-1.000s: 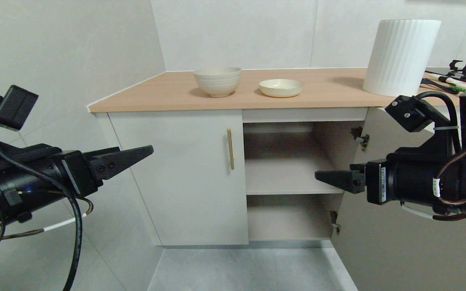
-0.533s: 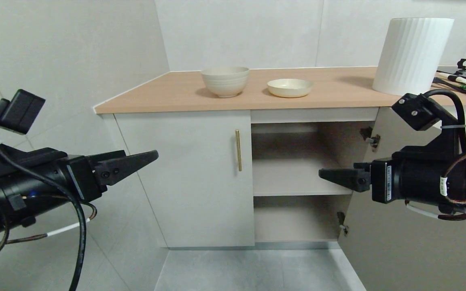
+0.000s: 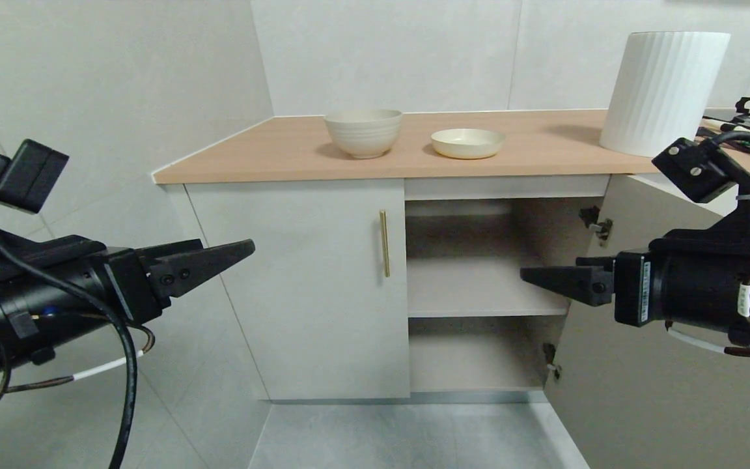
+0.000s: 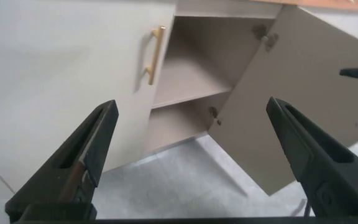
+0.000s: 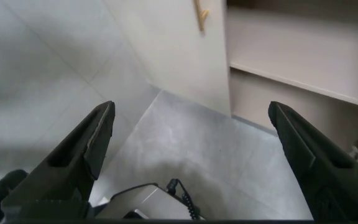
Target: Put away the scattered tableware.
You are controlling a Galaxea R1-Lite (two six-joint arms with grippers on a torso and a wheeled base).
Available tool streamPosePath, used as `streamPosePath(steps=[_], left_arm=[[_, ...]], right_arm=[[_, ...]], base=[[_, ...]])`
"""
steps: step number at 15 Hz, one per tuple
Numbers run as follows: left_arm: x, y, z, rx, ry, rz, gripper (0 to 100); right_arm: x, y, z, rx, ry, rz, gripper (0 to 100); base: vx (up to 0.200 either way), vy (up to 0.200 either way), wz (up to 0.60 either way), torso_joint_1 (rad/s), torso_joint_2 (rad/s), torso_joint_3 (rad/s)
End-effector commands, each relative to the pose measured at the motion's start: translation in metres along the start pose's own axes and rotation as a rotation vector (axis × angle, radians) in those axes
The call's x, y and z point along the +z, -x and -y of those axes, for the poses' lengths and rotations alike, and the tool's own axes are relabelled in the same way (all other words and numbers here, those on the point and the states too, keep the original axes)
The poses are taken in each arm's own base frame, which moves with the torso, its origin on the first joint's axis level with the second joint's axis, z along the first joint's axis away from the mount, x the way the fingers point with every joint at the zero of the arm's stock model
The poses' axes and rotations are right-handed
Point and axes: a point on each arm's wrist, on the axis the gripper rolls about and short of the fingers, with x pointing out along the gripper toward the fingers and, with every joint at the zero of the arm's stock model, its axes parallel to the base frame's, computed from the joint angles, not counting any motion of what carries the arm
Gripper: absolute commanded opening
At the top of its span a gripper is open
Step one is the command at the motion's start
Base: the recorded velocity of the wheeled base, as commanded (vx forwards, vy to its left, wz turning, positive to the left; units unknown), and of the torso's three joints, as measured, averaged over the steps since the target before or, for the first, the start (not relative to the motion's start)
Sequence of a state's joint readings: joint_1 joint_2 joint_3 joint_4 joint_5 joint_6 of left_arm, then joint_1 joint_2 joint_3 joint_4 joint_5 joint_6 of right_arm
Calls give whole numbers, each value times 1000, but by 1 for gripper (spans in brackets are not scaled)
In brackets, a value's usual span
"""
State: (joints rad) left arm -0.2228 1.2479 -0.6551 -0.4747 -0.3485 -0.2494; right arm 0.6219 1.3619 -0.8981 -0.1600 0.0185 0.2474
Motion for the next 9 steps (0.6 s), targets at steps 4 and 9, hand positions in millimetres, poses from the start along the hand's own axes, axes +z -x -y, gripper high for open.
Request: streamPosePath(steps=[4,9], left_arm=[[1,-1,0,2,0,2,100],[1,-1,0,3,0,4,100]], right_arm=[[2,11,-1,19,-3,28,100],[0,17,-2,29,0,32,100]], base=[[200,0,0,2,-1,2],[120,0,0,2,1,1]])
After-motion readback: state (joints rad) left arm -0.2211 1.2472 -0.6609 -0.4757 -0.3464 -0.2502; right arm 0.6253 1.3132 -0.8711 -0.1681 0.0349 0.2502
